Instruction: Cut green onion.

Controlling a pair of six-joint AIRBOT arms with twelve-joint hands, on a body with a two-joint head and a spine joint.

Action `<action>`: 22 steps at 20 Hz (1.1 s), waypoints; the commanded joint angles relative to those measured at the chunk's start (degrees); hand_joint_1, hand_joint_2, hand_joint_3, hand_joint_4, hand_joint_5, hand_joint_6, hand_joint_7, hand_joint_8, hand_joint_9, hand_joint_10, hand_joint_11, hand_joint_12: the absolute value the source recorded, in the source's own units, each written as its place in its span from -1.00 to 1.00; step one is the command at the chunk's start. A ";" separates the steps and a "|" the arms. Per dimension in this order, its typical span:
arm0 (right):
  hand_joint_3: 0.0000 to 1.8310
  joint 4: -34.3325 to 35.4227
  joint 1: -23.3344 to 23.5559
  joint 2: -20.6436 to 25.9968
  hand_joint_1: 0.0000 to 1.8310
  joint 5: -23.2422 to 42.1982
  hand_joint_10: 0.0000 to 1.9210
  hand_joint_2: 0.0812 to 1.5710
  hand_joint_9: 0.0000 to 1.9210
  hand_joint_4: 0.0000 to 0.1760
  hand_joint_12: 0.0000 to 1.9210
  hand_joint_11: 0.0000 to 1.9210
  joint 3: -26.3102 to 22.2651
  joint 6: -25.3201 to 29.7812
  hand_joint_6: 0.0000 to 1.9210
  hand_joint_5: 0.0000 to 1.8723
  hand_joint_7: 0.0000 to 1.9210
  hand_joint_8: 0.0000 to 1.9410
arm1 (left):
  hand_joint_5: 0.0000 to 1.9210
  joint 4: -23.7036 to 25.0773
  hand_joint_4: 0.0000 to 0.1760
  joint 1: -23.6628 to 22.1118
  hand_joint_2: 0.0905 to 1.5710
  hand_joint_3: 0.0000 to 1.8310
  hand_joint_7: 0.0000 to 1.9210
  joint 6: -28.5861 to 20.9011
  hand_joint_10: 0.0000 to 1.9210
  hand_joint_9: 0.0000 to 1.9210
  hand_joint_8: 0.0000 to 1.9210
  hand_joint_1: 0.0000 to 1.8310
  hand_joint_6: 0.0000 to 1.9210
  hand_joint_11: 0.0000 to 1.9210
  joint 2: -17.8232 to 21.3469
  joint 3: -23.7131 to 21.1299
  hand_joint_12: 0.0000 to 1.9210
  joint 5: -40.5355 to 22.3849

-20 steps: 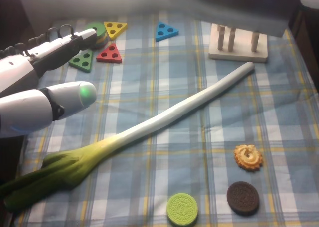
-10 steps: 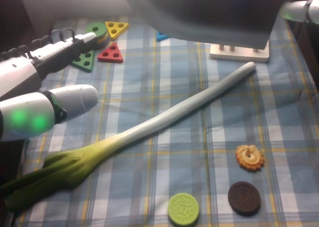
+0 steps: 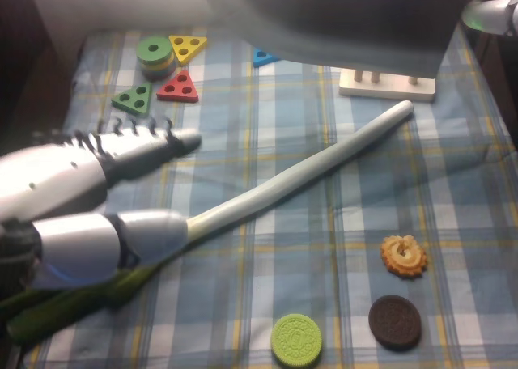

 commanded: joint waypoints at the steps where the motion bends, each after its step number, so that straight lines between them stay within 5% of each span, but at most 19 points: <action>1: -1.00 1.49 1.00 1.24 -0.75 9.13 1.00 0.97 0.41 0.78 1.00 0.56 -0.10 0.41 1.00 -0.28 0.17 1.00 | -1.00 0.02 -1.00 -1.12 0.63 -1.00 -0.97 1.25 -0.99 -0.94 -1.00 -1.00 -1.00 -0.91 -0.67 -0.08 -0.96 -2.52; 5: -1.00 1.23 1.00 2.48 -0.75 10.90 1.00 0.99 0.46 0.25 1.00 0.59 -1.54 0.66 1.00 -0.23 0.23 1.00 | -0.94 -1.14 -1.00 -3.03 0.67 -1.00 -0.95 14.20 -0.99 -0.97 -0.98 -1.00 -0.98 -1.00 -3.70 -0.93 -1.00 5.16; 6: -1.00 0.92 1.00 2.51 -0.74 11.07 1.00 0.98 0.46 0.26 1.00 0.60 -1.72 0.89 1.00 -0.21 0.24 1.00 | -0.90 -1.13 -1.00 -3.28 0.69 -1.00 -0.91 14.42 -0.99 -0.94 -0.99 -1.00 -0.99 -1.00 -4.51 -0.53 -1.00 6.54; 7: -1.00 0.56 1.00 2.51 -0.75 11.18 1.00 0.96 0.46 0.68 1.00 0.59 -1.74 1.41 1.00 -0.21 0.23 1.00 | -0.92 -1.13 -1.00 -3.59 0.68 -1.00 -0.92 14.61 -1.00 -0.94 -1.00 -1.00 -1.00 -0.99 -5.24 -0.02 -0.99 7.90; 11: -1.00 -0.08 1.00 2.51 -0.74 11.52 1.00 0.98 0.50 0.46 1.00 0.62 -1.74 2.60 1.00 -0.23 0.26 1.00 | -0.95 -1.74 -1.00 -5.29 0.67 -1.00 -0.95 17.09 -1.00 -1.00 -0.99 -1.00 -0.99 -0.99 -9.21 2.84 -1.00 14.65; 14: -1.00 -1.15 1.00 2.51 -0.72 11.66 1.00 0.96 0.49 0.48 1.00 0.61 -1.87 3.95 1.00 -0.24 0.25 1.00 | -0.99 -5.41 -1.00 -5.69 0.63 -1.00 -1.00 21.92 -1.00 -1.00 -1.00 -1.00 -1.00 -1.00 -11.12 4.04 -1.00 16.67; 22: -1.00 -4.42 1.00 2.87 -0.72 11.67 1.00 0.94 0.46 0.33 1.00 0.57 -2.70 7.05 1.00 -0.29 0.25 1.00 | -1.00 -5.54 -1.00 -6.18 0.65 -1.00 -1.00 22.34 -1.00 -1.00 -1.00 -1.00 -1.00 -1.00 -11.31 3.72 -1.00 17.43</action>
